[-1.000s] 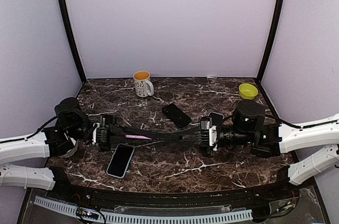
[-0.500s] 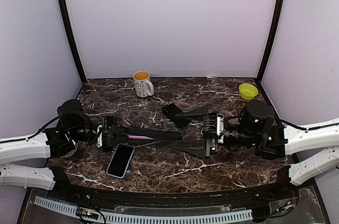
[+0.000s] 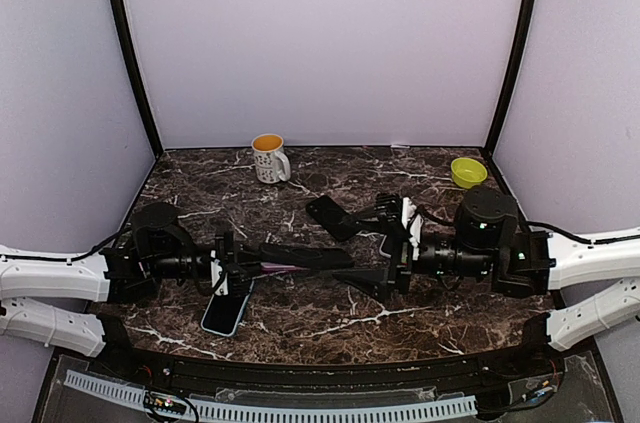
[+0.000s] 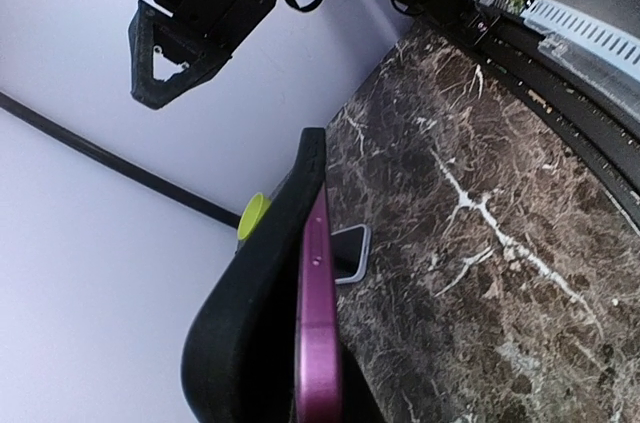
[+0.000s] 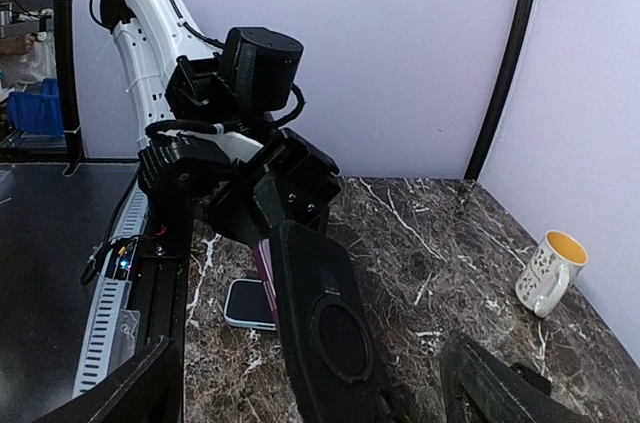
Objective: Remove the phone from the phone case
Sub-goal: Remove the phone case from the phone.
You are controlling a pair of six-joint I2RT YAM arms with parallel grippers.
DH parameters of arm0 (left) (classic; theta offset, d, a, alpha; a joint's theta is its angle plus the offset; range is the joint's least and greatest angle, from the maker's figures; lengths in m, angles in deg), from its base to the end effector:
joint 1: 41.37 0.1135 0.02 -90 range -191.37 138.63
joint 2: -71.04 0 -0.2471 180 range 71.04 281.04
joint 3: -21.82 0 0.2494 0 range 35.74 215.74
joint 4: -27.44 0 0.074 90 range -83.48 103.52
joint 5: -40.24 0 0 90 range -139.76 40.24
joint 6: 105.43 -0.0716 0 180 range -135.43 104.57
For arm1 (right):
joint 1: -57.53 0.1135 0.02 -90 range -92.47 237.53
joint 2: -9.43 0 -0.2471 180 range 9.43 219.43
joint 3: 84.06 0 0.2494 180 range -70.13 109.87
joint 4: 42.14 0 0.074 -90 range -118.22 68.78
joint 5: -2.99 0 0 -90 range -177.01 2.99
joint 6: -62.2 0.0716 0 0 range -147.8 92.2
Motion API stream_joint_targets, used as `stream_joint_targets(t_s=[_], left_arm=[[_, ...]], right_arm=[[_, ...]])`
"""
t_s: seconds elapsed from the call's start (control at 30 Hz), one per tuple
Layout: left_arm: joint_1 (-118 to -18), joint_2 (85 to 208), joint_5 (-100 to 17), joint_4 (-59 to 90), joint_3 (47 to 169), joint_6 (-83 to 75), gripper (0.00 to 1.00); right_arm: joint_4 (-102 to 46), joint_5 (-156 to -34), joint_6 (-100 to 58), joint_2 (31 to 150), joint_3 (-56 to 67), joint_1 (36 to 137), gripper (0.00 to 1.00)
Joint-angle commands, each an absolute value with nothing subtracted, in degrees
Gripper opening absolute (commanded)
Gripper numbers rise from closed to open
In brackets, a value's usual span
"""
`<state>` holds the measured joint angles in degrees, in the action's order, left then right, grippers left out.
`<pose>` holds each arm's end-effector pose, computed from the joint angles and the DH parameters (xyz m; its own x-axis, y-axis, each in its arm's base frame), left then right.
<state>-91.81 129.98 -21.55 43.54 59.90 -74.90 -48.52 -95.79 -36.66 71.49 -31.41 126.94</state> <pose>0.1409 -0.2237 0.2250 0.8168 0.2031 -0.5400 0.5431 0.0455 0.8385 0.0935 0.2798 0.2834 0.1324 -0.0804 -0.9879 -0.9699 0.1948 -0.1458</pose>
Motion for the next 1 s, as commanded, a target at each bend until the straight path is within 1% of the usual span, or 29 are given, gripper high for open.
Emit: stream_joint_targets(t_s=[0.0,0.13,0.3,0.37,0.57,0.73,0.97], left_arm=[[-92.0,129.2,-27.8,47.8,61.5,-77.8,0.00],[-92.0,132.3,-25.5,46.7,63.1,-81.3,0.00],[-91.7,136.8,-25.3,49.7,65.5,-84.9,0.00],[-91.7,137.2,-23.0,49.3,66.7,-84.5,0.00],[-91.7,134.4,-21.6,47.4,66.5,-80.9,0.00],[-91.7,130.7,-20.7,44.4,65.1,-80.3,0.00],[-91.7,128.6,-21.4,41.9,64.7,-80.1,0.00]], right_arm=[[-44.2,-93.1,-33.7,69.7,-27.7,127.5,0.90],[-39.2,-93.4,-35.0,71.1,-25.1,127.5,0.89],[-32.9,-90.4,-35.6,74.6,-19.7,127.5,0.84],[-31.7,-89.8,-36.1,76.4,-18.3,127.6,0.82],[-32.0,-87.2,-38.7,84.5,-13.0,130.4,0.79],[-33.9,-84.0,-37.9,91.0,-7.4,131.8,0.74],[-36.1,-82.6,-36.6,96.1,-3.3,132.1,0.71]])
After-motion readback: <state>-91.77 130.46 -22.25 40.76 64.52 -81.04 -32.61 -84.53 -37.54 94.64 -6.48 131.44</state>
